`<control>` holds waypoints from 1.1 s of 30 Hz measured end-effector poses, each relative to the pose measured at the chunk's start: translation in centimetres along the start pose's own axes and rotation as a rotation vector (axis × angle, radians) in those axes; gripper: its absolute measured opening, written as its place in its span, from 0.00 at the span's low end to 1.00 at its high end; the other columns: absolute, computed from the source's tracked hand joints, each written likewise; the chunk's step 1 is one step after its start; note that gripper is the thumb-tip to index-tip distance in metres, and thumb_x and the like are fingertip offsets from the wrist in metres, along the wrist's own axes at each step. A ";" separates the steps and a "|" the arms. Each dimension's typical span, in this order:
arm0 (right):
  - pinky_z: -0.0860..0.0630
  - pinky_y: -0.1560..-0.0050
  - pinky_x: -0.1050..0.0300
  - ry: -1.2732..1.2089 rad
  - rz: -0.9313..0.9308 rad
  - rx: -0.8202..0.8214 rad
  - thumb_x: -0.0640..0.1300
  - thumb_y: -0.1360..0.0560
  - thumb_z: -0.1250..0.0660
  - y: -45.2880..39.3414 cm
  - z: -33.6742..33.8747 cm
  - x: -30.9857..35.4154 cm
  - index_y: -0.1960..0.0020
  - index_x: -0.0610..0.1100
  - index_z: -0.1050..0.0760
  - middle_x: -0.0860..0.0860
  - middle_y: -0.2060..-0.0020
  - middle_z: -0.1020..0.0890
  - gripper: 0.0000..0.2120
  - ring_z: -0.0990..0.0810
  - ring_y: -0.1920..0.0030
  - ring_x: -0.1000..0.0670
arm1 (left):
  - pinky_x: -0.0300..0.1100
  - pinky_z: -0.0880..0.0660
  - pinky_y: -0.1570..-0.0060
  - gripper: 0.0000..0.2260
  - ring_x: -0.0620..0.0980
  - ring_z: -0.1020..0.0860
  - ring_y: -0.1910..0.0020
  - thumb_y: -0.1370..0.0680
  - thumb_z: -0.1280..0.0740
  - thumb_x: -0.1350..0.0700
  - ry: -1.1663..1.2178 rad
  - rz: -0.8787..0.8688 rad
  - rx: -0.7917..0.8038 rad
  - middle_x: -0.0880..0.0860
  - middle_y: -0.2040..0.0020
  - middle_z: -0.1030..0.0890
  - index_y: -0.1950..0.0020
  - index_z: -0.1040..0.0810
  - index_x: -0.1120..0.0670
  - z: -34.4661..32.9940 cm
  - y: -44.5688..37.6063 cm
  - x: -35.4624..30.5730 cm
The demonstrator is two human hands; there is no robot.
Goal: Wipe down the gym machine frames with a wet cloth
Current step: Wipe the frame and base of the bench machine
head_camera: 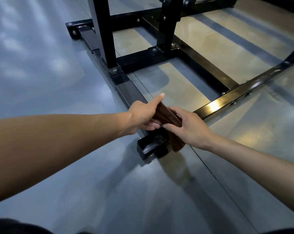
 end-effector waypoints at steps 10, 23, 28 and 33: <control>0.24 0.54 0.59 -0.410 -0.481 -0.328 0.44 0.24 0.29 -0.4 1.4 -3.2 0.39 0.51 0.21 0.49 0.45 0.25 0.13 0.22 0.55 0.53 | 0.43 0.21 0.65 0.05 0.49 0.17 0.66 0.19 0.32 0.54 0.010 -0.305 -0.107 0.52 0.56 0.16 0.48 0.27 0.46 -0.9 0.6 -2.1; 0.16 0.55 0.50 -1.600 -0.850 -0.179 0.65 0.15 0.52 -1.4 -0.5 -1.8 0.33 0.38 0.23 0.41 0.47 0.13 0.34 0.12 0.53 0.43 | 0.53 0.22 0.56 0.17 0.53 0.20 0.59 0.27 0.28 0.52 -0.461 -0.673 -0.118 0.45 0.51 0.17 0.48 0.36 0.43 -4.1 3.6 -1.9; 0.16 0.55 0.51 -1.400 -0.793 -0.270 0.62 0.14 0.47 -1.2 0.1 -3.7 0.40 0.40 0.19 0.45 0.51 0.14 0.29 0.16 0.55 0.46 | 0.49 0.30 0.65 0.23 0.50 0.27 0.64 0.29 0.29 0.39 -0.673 -0.516 0.017 0.46 0.58 0.26 0.48 0.39 0.47 -4.2 3.1 0.4; 0.23 0.58 0.51 -0.961 -0.783 -0.214 0.60 0.15 0.46 1.2 0.6 -6.0 0.55 0.42 0.20 0.42 0.63 0.18 0.27 0.21 0.67 0.45 | 0.49 0.30 0.52 0.11 0.55 0.29 0.43 0.23 0.40 0.47 -1.094 -0.498 -0.061 0.50 0.46 0.24 0.45 0.30 0.51 -2.3 0.4 1.4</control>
Point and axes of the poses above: each hand's wrist, its own y-axis away from the middle knuckle, its own z-axis out of the back of the hand, x = y × z, the point moved 5 cm from there along -y, towards the middle knuckle
